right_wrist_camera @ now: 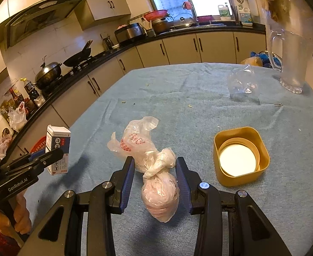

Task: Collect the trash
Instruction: 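Carry the medicine box with the left tool while the right tool carries the pink bag to the basket, then open the right tool over the basket while the left tool releases the medicine box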

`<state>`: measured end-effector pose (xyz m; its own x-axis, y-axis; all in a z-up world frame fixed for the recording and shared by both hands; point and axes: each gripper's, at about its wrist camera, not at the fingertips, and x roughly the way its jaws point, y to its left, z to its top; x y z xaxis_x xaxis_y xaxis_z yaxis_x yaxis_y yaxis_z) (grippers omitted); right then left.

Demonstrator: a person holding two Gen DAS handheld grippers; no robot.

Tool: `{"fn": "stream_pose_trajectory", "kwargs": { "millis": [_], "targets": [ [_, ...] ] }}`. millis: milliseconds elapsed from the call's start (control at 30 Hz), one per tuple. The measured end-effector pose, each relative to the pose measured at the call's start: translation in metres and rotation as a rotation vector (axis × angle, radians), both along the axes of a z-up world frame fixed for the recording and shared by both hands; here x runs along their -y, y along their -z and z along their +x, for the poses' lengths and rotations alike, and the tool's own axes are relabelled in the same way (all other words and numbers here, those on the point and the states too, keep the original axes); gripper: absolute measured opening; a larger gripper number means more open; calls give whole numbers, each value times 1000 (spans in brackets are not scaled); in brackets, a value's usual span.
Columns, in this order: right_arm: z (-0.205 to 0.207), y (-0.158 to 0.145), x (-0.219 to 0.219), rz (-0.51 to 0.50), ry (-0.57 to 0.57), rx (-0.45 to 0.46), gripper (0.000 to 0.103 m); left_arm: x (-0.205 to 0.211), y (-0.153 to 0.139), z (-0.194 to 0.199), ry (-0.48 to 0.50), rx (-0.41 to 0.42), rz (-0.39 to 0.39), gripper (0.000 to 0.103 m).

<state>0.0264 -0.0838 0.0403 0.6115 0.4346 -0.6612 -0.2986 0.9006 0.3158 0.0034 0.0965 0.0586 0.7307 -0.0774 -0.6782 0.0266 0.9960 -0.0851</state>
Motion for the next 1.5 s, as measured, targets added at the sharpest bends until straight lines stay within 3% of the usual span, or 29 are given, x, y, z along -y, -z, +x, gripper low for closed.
{"fn": "stream_pose_trajectory", "kwargs": {
  "millis": [233, 400, 633, 967, 1233, 1500],
  "targets": [
    [-7, -7, -8, -4, 3, 15, 43, -3, -10, -19, 7, 30, 11, 39],
    [-16, -16, -15, 56, 22, -7, 43, -15, -22, -36, 0, 60, -1, 39],
    [-27, -20, -51, 106, 3, -46, 43, -56, -37, -55, -60, 97, -46, 39],
    [-19, -37, -159, 132, -156, -91, 43, -171, -46, -76, -251, 131, -92, 39],
    [-15, -43, -266, 131, -311, -129, 43, -261, -20, -83, -421, 66, -100, 39],
    [1, -21, -340, 89, -354, -198, 43, -283, 16, -71, -427, -11, -115, 39]
  ]
}}
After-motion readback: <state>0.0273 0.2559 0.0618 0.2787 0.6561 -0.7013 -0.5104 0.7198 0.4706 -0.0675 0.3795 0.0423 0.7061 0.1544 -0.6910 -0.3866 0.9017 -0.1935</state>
